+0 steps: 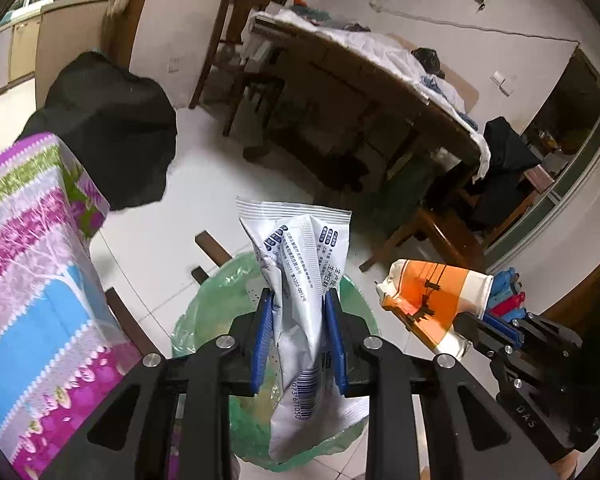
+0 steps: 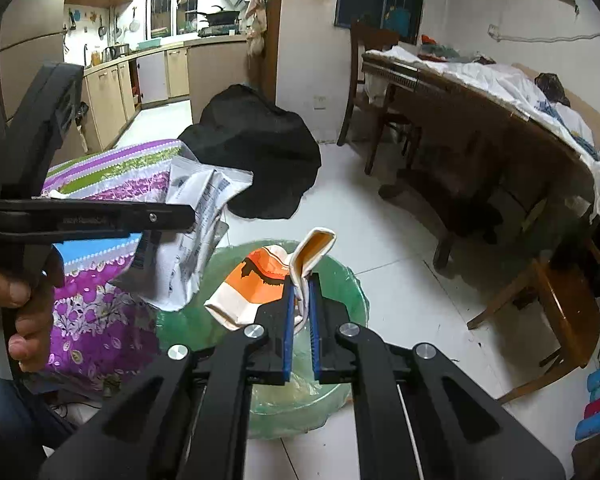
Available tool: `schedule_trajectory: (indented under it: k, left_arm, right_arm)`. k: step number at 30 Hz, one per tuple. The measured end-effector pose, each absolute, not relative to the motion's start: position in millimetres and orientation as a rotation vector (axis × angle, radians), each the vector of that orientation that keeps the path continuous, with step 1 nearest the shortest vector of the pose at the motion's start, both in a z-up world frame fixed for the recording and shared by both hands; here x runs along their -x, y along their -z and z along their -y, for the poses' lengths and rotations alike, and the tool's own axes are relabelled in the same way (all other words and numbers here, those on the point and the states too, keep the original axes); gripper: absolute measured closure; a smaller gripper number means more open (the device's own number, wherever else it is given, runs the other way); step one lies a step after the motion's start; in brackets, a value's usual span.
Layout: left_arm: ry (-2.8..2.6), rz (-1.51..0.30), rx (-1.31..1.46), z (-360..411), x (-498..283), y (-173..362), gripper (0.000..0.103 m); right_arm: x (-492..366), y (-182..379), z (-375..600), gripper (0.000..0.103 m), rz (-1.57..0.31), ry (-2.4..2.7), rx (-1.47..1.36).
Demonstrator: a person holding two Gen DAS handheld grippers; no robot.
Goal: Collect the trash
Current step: 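Carry the wrapper and cup with both tools over the green trash bin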
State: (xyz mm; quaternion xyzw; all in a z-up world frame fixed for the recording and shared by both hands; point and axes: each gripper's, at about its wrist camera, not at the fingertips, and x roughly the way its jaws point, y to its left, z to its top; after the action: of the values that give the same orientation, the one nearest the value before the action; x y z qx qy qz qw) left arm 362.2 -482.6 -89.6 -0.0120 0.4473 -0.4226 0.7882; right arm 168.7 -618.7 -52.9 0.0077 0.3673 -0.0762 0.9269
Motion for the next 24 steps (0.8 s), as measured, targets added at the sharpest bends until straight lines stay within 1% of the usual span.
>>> schedule_trajectory:
  k: [4,8,20,24]
  left_arm:
    - [0.907,-0.989,0.025,489.9,-369.6,112.2,0.076]
    - [0.9,-1.0,0.036,492.1,-375.0,120.5,0.076]
    - [0.903,-1.015,0.051,486.0,-378.0,119.8,0.076]
    - [0.9,-1.026,0.052,484.6,-378.0,121.4,0.075]
  right_arm:
    - [-173.5,64.5,620.8,0.098,-0.768,0.143,-0.033]
    - [-175.8,70.2,623.8,0.097,-0.779,0.139,-0.041]
    - [-176.1,74.6,623.9,0.097,-0.785,0.133,-0.047]
    - [-176.6,74.8,624.8,0.096,-0.781,0.136,-0.049]
